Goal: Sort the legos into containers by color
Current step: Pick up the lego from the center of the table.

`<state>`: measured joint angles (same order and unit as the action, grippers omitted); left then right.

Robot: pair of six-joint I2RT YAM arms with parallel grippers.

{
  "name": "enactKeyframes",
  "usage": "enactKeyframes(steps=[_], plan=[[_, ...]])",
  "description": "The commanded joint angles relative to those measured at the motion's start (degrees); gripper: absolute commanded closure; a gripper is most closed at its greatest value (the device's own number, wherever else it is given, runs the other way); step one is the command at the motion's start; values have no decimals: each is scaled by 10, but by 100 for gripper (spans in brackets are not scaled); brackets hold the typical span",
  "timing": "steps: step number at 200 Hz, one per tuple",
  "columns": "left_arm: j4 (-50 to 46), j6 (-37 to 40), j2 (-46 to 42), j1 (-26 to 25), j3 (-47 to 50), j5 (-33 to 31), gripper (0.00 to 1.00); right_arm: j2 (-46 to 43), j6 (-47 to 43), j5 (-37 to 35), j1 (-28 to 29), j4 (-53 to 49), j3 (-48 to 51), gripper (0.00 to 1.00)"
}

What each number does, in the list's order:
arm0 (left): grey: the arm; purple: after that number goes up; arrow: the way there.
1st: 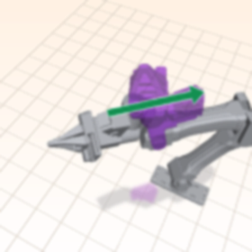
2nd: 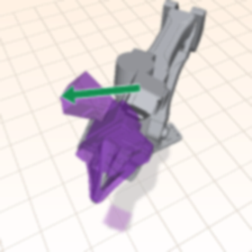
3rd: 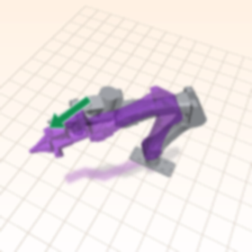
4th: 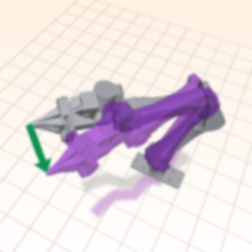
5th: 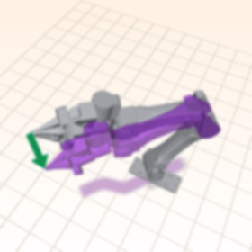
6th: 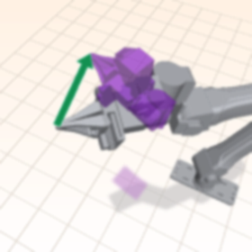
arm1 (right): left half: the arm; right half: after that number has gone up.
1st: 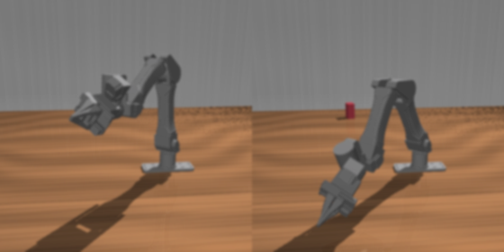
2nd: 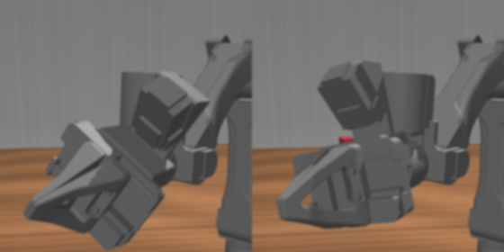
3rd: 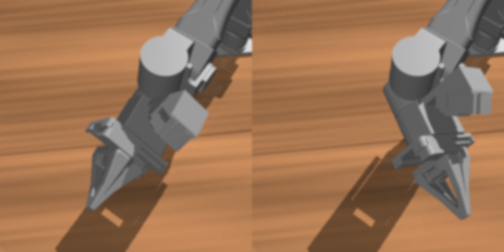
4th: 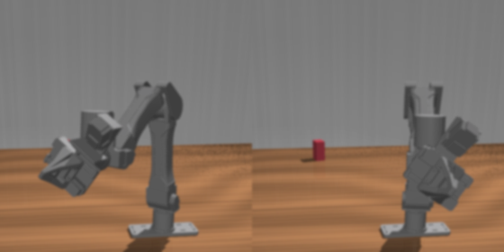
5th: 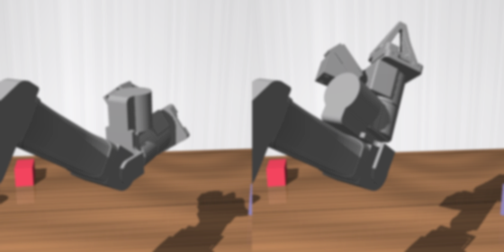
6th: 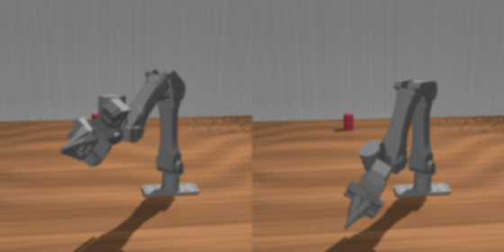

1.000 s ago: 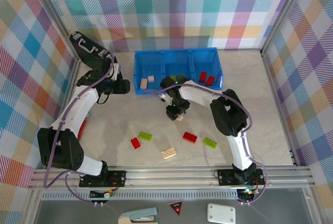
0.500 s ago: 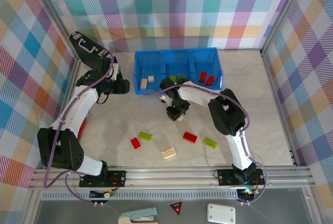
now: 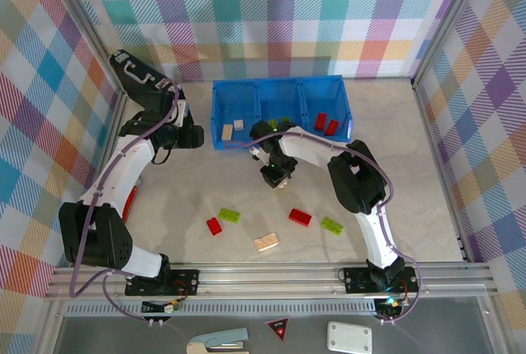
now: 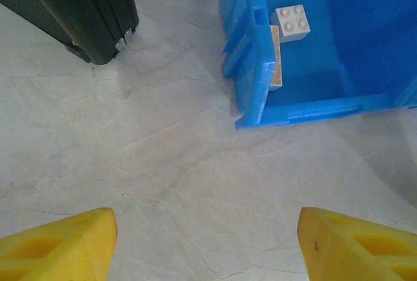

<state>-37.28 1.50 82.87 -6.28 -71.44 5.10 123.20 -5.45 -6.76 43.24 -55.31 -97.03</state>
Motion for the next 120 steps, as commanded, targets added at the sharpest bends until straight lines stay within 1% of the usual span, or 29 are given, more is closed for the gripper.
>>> enactKeyframes(steps=[1, 28, 64, 120], plan=[[10, 2, -9, 9, 3, 9, 27, -1, 13, 19, 7, -16, -32, 61], [11, 1, -13, 10, 4, 7, 27, -4, 28, 46, 8, -11, -58, 62], [13, -1, -18, 12, 6, 5, 27, 1, 66, 76, 8, 25, -96, 63], [16, -2, -22, 13, 7, -2, 27, 36, 122, 43, 10, 72, -182, 65]])
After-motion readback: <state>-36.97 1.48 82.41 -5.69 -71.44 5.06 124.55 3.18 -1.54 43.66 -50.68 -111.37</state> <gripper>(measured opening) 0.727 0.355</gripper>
